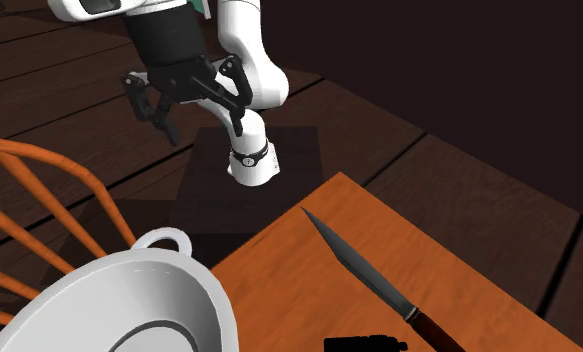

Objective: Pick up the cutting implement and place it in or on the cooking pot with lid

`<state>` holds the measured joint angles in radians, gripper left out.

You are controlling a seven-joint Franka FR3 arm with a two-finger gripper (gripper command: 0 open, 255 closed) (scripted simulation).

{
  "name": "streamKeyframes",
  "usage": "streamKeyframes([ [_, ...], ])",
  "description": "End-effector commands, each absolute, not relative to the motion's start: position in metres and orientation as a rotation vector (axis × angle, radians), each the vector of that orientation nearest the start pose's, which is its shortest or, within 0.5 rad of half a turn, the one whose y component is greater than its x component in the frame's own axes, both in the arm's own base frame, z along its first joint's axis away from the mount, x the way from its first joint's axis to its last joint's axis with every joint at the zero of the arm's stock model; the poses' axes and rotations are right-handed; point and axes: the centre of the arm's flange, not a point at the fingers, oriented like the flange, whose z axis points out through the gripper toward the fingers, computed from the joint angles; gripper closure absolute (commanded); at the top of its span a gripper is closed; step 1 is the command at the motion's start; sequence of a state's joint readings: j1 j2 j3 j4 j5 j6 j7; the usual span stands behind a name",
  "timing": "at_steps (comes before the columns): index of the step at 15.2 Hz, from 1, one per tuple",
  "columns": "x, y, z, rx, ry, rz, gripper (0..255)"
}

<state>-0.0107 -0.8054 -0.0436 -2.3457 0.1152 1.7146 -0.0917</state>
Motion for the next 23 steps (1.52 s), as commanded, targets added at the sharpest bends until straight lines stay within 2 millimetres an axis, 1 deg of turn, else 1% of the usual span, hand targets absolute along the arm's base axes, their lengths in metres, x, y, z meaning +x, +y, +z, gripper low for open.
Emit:
streamKeyframes([
  [1, 0.316, -0.011, 0.616, -2.994, -0.062, -0.275, 0],
  [7, 0.36, 0.05, 0.577, -3.029, -0.262, -0.228, 0],
  [12, 0.391, 0.103, 0.541, -3.049, -0.432, -0.186, 0],
  [18, 0.419, 0.168, 0.494, -3.059, -0.639, -0.135, 0],
  [23, 0.435, 0.222, 0.452, -3.055, -0.814, -0.09, 0],
])
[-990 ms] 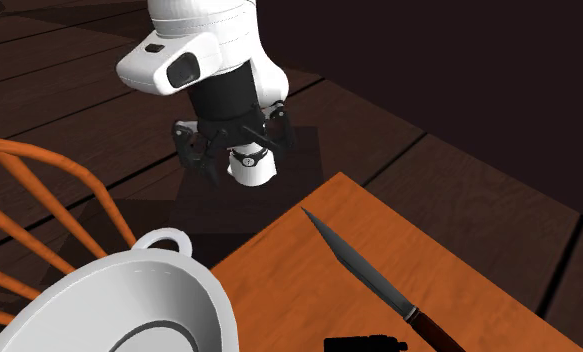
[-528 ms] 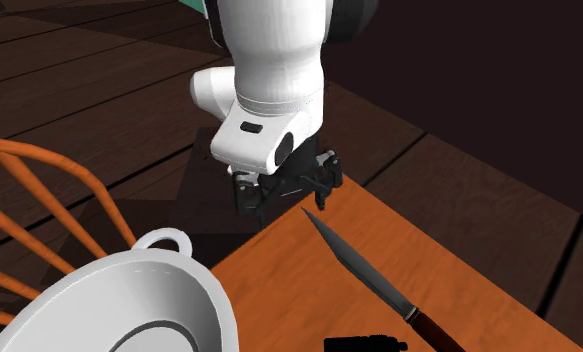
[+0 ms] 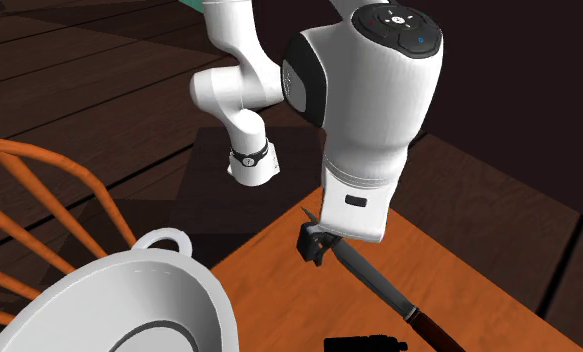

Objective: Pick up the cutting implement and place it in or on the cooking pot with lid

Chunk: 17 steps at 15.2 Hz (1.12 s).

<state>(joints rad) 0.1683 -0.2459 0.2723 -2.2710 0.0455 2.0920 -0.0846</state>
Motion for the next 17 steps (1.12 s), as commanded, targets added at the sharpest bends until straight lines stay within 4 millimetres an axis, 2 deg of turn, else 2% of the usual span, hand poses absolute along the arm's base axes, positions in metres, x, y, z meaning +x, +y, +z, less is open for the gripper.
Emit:
streamKeyframes([
  [1, 0.437, 0.233, 0.443, -3.054, -0.849, -0.081, 0],
  [8, 0.447, 0.305, 0.381, -3.03, -1.086, -0.018, 0],
  [15, 0.448, 0.302, 0.344, -3.03, -1.086, -0.018, 0],
  [17, 0.448, 0.302, 0.341, -3.03, -1.086, -0.018, 0],
])
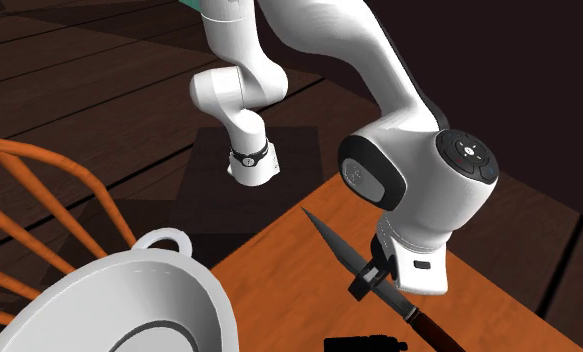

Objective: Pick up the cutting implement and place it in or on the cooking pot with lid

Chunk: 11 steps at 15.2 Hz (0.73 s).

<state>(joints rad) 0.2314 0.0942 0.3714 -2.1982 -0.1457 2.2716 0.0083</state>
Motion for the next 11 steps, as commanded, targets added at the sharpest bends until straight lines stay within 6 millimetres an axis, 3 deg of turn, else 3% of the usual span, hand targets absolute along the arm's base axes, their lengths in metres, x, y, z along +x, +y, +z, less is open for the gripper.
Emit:
streamKeyframes([
  [1, 0.4483, 0.3022, 0.3411, -3.03, -1.086, -0.018, 0],
  [6, 0.4482, 0.3022, 0.3411, -3.03, -1.086, -0.018, 0],
  [7, 0.4482, 0.3022, 0.3411, -3.03, -1.086, -0.018, 255],
  [11, 0.4482, 0.3022, 0.3411, -3.03, -1.086, -0.018, 255],
])
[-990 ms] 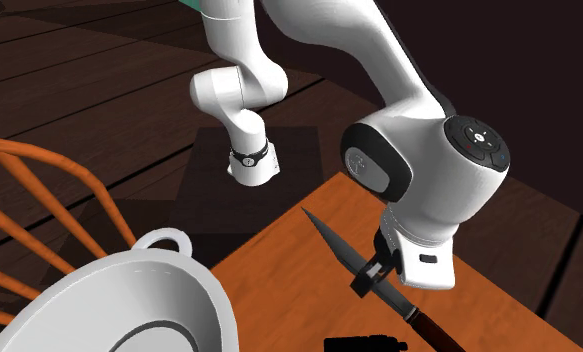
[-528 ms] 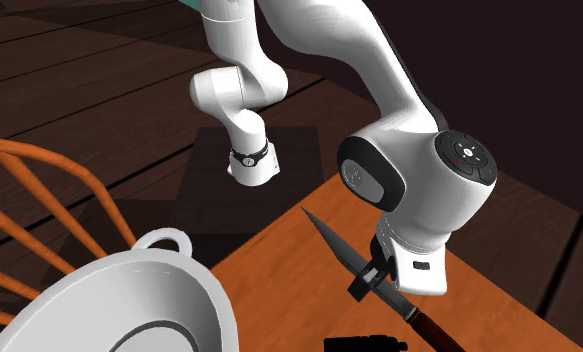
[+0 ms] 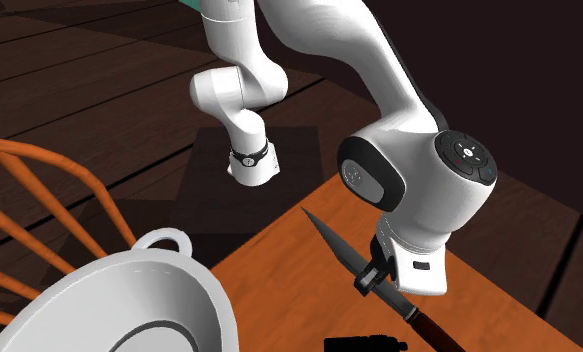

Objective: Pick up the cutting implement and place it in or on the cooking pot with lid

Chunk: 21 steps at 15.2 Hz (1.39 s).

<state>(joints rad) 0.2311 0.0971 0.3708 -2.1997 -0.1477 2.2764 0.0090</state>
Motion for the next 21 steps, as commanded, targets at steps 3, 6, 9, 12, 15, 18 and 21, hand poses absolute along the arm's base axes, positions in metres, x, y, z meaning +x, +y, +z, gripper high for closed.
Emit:
streamKeyframes([
  [3, 0.448, 0.302, 0.341, -3.03, -1.086, -0.018, 255],
  [6, 0.448, 0.302, 0.346, -3.03, -1.086, -0.018, 255],
  [9, 0.448, 0.302, 0.362, -3.03, -1.086, -0.018, 255],
  [12, 0.448, 0.302, 0.378, -3.03, -1.086, -0.018, 255],
  [15, 0.448, 0.302, 0.394, -3.03, -1.086, -0.018, 255],
  [18, 0.448, 0.302, 0.41, -3.03, -1.086, -0.018, 255],
  [21, 0.448, 0.302, 0.426, -3.03, -1.086, -0.018, 255],
])
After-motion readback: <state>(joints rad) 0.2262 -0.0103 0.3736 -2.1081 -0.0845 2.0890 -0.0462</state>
